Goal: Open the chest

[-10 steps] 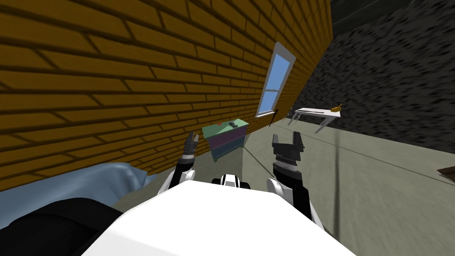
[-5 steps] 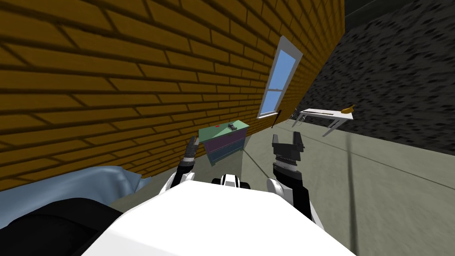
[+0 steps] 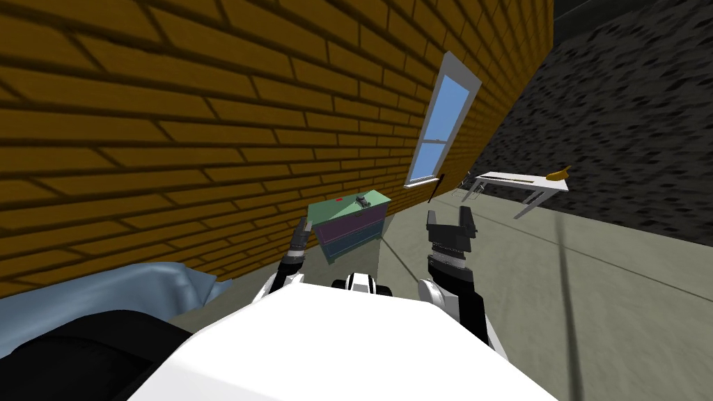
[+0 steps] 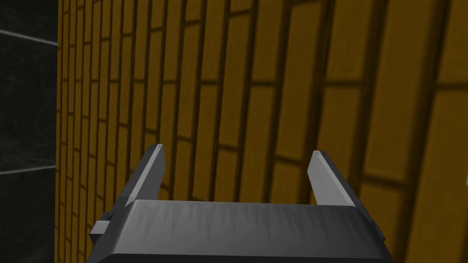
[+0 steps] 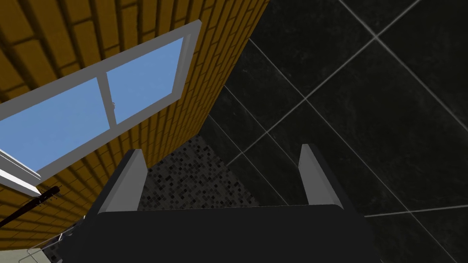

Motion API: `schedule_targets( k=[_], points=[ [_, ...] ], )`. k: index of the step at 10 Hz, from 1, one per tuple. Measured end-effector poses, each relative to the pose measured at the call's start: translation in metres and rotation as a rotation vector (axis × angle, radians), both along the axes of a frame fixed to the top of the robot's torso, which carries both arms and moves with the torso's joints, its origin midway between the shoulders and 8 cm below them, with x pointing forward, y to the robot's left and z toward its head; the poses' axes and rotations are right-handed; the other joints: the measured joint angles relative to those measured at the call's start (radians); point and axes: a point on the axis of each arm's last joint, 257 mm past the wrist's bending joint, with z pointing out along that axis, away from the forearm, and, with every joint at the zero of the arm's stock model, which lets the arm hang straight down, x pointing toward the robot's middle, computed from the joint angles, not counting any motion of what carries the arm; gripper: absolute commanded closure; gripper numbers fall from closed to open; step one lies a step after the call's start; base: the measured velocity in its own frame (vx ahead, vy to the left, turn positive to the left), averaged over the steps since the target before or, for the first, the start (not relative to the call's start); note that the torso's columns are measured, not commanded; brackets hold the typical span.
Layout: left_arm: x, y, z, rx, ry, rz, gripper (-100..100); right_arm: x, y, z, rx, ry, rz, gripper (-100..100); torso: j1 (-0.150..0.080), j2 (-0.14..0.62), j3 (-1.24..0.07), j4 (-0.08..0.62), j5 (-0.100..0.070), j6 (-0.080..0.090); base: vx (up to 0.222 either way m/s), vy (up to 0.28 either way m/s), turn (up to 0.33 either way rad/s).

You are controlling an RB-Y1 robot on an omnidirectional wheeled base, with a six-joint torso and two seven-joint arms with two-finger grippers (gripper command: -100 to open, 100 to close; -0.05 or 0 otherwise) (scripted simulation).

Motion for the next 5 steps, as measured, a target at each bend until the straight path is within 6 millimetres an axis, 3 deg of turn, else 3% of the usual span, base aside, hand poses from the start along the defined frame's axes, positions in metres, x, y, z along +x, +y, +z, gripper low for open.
schedule_targets(
  k=[5],
  points=[
    [-0.005,0.011,-0.039,-0.023,0.04,0.017,-100,0.0,0.0,0.0,0.0,0.0,0.0,0,0.003,0.006,0.004,0.002,0.001,0.0,0.121,-0.086,0.038]
  ],
)
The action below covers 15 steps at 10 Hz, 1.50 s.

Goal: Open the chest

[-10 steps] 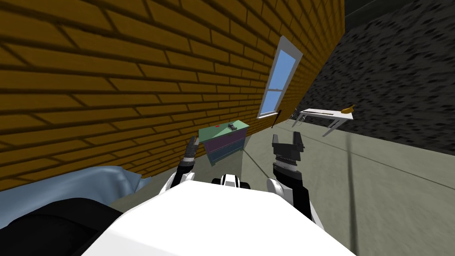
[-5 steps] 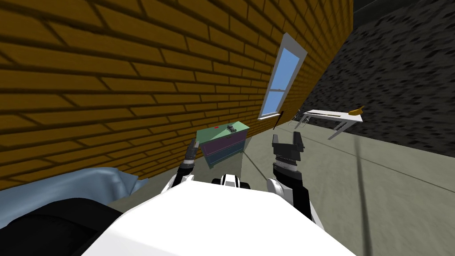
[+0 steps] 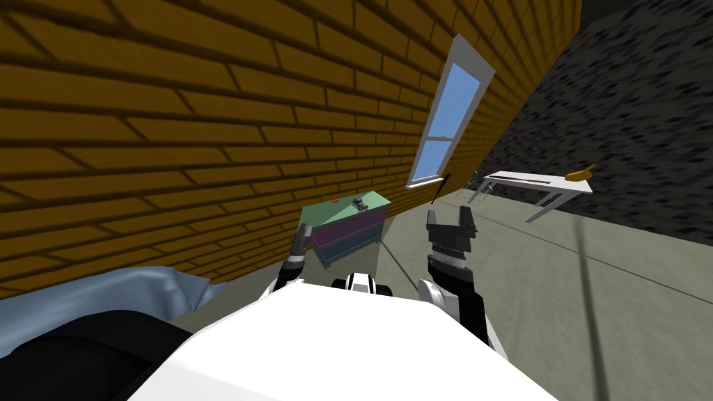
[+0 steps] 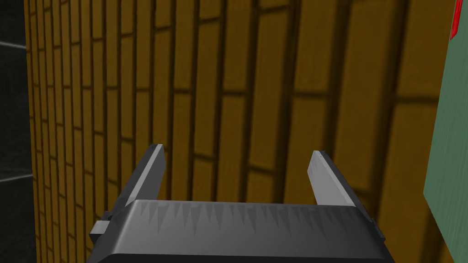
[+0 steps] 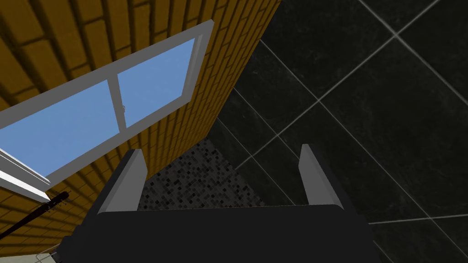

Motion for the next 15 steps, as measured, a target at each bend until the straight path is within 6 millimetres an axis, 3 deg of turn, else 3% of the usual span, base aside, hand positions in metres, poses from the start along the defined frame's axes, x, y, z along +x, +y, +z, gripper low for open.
schedule_targets(
  k=[13,15],
  points=[
    [-0.024,0.03,-0.088,-0.071,0.094,0.068,-100,0.0,0.0,0.0,0.0,0.0,0.0,0,0.0,-0.002,-0.001,-0.001,0.0,0.0,0.124,-0.088,0.045],
    [-0.036,0.036,-0.107,-0.089,0.114,0.087,-100,0.0,0.0,0.0,0.0,0.0,0.0,0,-0.006,-0.005,-0.004,-0.002,-0.002,0.0,0.149,-0.139,0.077]
  ],
)
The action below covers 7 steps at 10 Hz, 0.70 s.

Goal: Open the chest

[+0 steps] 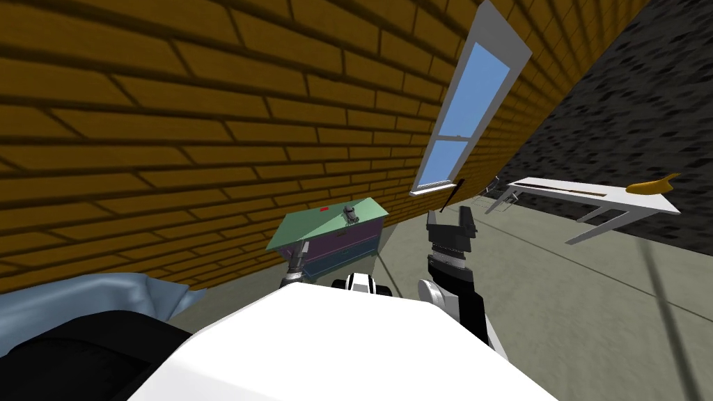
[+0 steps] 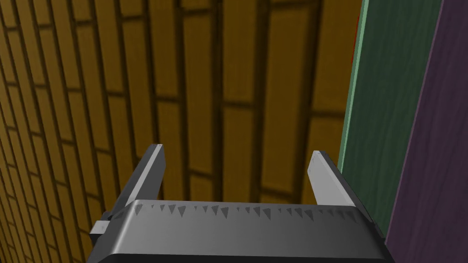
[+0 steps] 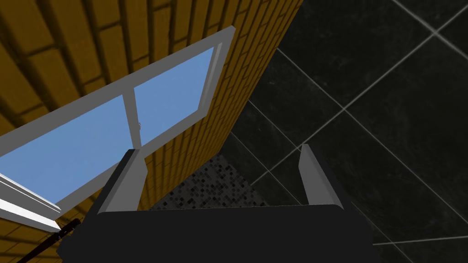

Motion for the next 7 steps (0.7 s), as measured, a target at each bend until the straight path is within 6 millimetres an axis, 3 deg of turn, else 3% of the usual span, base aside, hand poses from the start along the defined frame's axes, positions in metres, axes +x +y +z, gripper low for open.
schedule_targets(
  k=[7],
  points=[
    [-0.022,0.009,-0.045,-0.039,0.064,0.049,-100,0.0,0.0,0.0,0.0,0.0,0.0,0,0.005,0.004,0.003,0.001,0.001,0.0,0.109,-0.086,0.04]
  ],
)
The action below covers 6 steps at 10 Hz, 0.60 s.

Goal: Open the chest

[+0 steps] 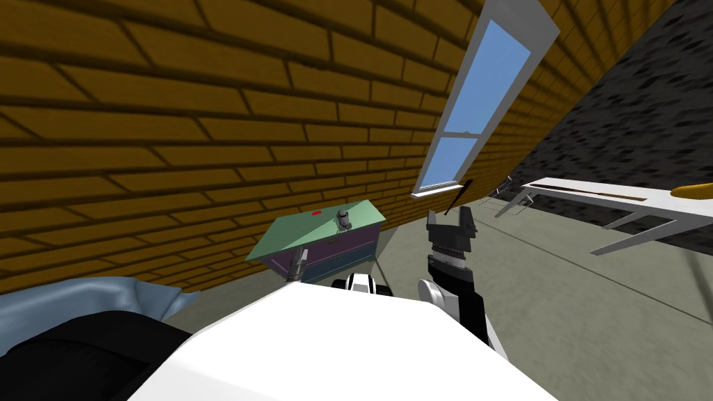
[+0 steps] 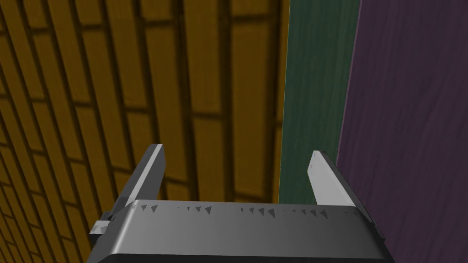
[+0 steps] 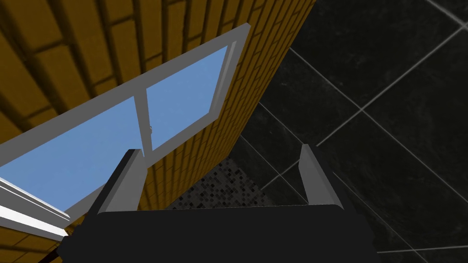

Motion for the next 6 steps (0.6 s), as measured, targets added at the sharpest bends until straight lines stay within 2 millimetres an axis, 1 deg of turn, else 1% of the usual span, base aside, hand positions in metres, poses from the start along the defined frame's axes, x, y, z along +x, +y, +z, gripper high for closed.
schedule_targets(
  k=[4,6],
  points=[
    [-0.015,0.003,-0.022,-0.019,0.034,0.026,-100,0.0,0.0,0.0,0.0,0.0,0.0,0,-0.001,0.0,0.0,0.0,0.0,0.0,0.098,-0.074,0.038],
    [-0.025,0.005,-0.037,-0.033,0.051,0.045,-100,0.0,0.0,0.0,0.0,0.0,0.0,0,-0.002,-0.003,-0.002,-0.001,0.0,0.0,0.153,-0.131,0.073]
  ],
)
